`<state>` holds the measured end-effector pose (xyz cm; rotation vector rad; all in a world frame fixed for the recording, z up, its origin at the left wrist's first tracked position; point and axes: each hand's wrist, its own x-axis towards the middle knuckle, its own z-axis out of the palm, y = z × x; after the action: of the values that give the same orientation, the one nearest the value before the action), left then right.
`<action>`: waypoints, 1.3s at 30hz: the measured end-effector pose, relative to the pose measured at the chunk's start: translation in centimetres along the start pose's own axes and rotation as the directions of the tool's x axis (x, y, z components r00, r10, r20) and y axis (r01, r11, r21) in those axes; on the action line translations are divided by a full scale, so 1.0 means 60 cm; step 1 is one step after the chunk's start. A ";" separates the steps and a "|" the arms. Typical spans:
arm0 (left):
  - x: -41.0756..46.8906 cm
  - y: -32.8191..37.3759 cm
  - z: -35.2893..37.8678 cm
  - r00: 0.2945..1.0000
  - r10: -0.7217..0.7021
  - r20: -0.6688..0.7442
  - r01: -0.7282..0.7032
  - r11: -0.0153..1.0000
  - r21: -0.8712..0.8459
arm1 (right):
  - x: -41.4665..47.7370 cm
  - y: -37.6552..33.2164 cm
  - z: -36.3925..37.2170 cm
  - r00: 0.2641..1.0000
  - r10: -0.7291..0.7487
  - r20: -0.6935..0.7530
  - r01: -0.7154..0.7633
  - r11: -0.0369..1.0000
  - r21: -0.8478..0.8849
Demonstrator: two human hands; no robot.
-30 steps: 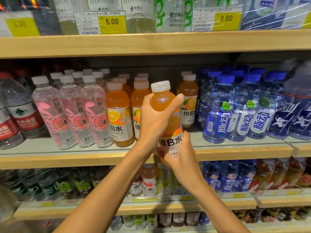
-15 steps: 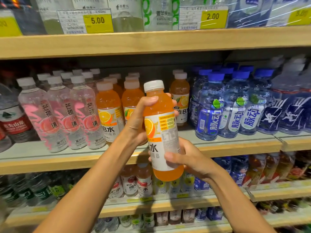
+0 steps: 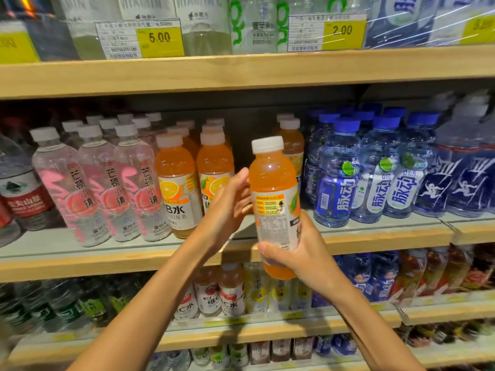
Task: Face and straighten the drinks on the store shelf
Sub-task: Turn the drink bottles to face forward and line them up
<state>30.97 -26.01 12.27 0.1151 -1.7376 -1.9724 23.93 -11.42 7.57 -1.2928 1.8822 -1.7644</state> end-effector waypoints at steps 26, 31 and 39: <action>-0.007 -0.138 -0.067 0.714 0.191 0.674 -0.599 -0.332 0.729 | 0.056 0.091 0.003 0.806 -0.147 -0.574 -0.179 0.863 -0.473; -0.009 -0.138 -0.068 0.714 0.205 0.669 -0.592 -0.333 0.734 | 0.080 0.091 0.008 0.802 -0.158 -0.576 -0.240 0.798 -0.552; -0.040 -0.126 -0.082 0.670 0.399 0.626 -0.545 -0.307 0.780 | 0.049 0.092 0.010 0.781 -0.196 -0.594 -0.187 0.833 -0.520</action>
<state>32.60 -29.02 3.56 -0.2390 -2.3348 0.3127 20.35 -14.67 3.57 -0.8769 2.9532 -1.8721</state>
